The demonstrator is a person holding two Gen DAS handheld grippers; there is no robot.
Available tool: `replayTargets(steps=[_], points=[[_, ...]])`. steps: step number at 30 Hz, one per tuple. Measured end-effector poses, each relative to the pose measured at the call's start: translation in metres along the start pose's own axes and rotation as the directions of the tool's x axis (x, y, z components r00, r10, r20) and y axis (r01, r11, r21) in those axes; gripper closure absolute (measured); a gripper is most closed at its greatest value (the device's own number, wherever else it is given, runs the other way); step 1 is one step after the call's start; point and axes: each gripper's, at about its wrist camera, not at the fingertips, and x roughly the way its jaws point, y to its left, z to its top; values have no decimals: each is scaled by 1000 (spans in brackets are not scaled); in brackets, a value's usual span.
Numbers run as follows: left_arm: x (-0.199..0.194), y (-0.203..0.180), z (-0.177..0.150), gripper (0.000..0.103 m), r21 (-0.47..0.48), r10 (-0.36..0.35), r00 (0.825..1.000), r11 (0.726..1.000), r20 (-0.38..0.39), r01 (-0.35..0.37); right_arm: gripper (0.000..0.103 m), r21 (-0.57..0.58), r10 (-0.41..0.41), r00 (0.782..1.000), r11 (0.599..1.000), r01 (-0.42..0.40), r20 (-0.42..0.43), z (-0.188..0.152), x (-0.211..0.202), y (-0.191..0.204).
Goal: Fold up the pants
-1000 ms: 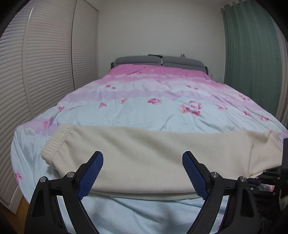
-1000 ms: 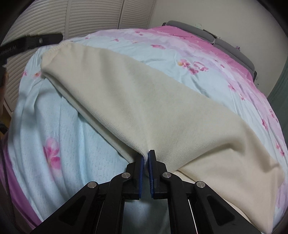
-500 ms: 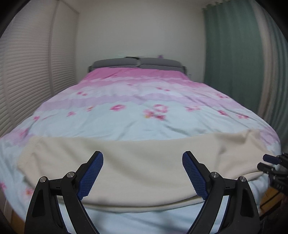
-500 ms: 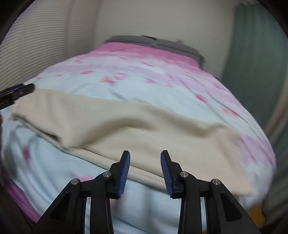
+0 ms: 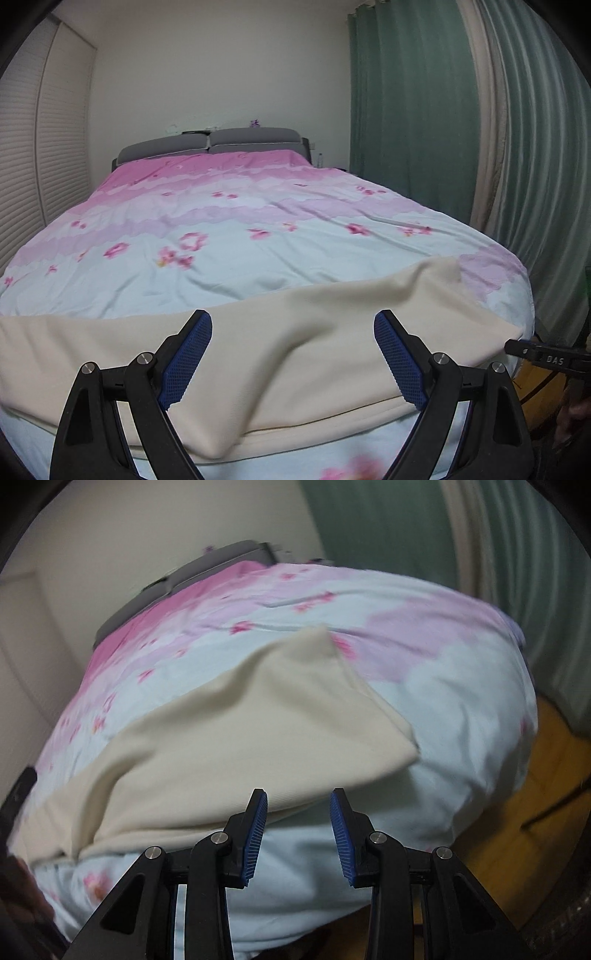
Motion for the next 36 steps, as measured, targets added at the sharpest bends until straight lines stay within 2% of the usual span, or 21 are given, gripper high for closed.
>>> replayTargets(steps=[4, 8, 15, 16, 17, 19, 23, 26, 29, 30, 32, 35, 36], points=[[8, -25, -2, 13, 14, -1, 1000, 1000, -6, 1, 66, 102, 7, 1000, 995, -6, -2, 0, 11, -22], [18, -40, -6, 13, 12, 5, 1000, 1000, -28, -4, 53, 209, 31, 1000, 977, -31, 3, 3, 22, -40], [25, -66, -10, 13, 30, 7, 999, 1000, -39, -6, 52, 329, 96, 995, 939, -95, 14, 7, 41, -55], [25, -69, -10, 13, 32, 10, 999, 999, -39, -8, 54, 334, 97, 995, 937, -98, 20, 7, 42, -57], [26, -70, -9, 13, 32, 10, 999, 999, -39, -9, 72, 337, 92, 995, 936, -98, 34, 8, 41, -57], [27, -72, -8, 13, 30, 12, 999, 1000, -41, -11, 94, 337, 98, 994, 935, -111, 56, 11, 39, -60], [27, -80, -3, 13, 28, 6, 999, 1000, -35, -5, 96, 275, 85, 991, 955, -110, 101, 25, 29, -59], [27, -85, 0, 13, 24, -2, 1000, 1000, -28, 3, 97, 227, 51, 984, 970, -90, 171, 44, 12, -61], [26, -89, 3, 13, 21, -12, 1000, 1000, -24, 12, 97, 243, 25, 973, 967, -81, 227, 59, -2, -76], [26, -90, 4, 13, 24, -15, 1000, 1000, -23, 16, 97, 250, 31, 975, 964, -87, 220, 62, 0, -81], [26, -93, 3, 13, 29, -21, 999, 999, -24, 22, 97, 242, 27, 989, 968, -63, 148, 61, 16, -86], [30, -95, 2, 13, 34, -23, 999, 999, -40, 25, 96, 248, 33, 999, 968, -38, 23, 45, 44, -94], [31, -95, 1, 13, 34, -23, 999, 999, -45, 25, 96, 258, 40, 999, 965, -40, 8, 39, 48, -96]])
